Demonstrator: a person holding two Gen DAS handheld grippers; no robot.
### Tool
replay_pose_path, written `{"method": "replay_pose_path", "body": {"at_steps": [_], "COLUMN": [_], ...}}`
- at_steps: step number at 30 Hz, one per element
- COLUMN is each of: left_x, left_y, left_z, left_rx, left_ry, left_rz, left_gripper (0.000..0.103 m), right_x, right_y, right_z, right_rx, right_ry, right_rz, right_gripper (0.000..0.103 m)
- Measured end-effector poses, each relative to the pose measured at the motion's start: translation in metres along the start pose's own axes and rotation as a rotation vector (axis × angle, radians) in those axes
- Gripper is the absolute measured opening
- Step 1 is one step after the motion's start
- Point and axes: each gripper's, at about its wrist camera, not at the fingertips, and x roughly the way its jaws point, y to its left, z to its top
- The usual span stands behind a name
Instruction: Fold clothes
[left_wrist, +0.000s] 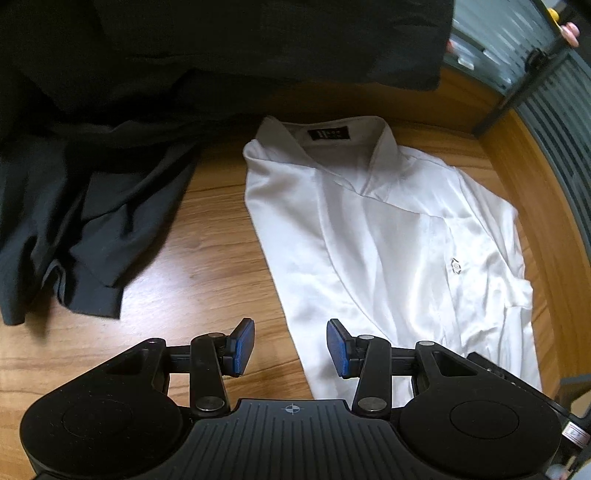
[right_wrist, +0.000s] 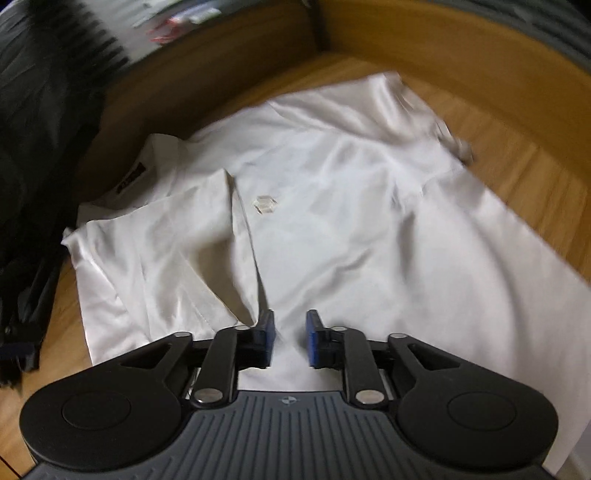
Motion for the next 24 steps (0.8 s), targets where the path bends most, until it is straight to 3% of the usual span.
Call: {"method": "replay_pose_path", "body": {"at_steps": [6, 11, 14, 16, 24], "left_x": [0.005, 0.006, 0.005, 0.007, 0.015], "left_y": [-0.012, -0.029, -0.048, -0.064, -0.136], "left_z": [0.002, 0.011, 0.019, 0.025, 0.045], "left_rx": [0.038, 0.049, 0.075, 0.092, 0.158], "left_ry": [0.011, 0.018, 0.009, 0.003, -0.02], "left_rz": [-0.006, -0.033, -0.043, -0.044, -0.042], "left_gripper": [0.045, 0.045, 0.046, 0.048, 0.057], "right_x": [-0.018, -0.035, -0.05, -0.06, -0.096], "right_y": [0.005, -0.024, -0.056, -0.081, -0.204], "right_z": [0.008, 0.005, -0.001, -0.007, -0.029], "right_rx": [-0.104, -0.114, -0.124, -0.122, -0.103], "right_ry": [-0.026, -0.01, 0.006, 0.019, 0.054], "right_rz": [0.01, -0.005, -0.027, -0.04, -0.107], "right_gripper": [0.028, 0.029, 0.032, 0.042, 0.043]}}
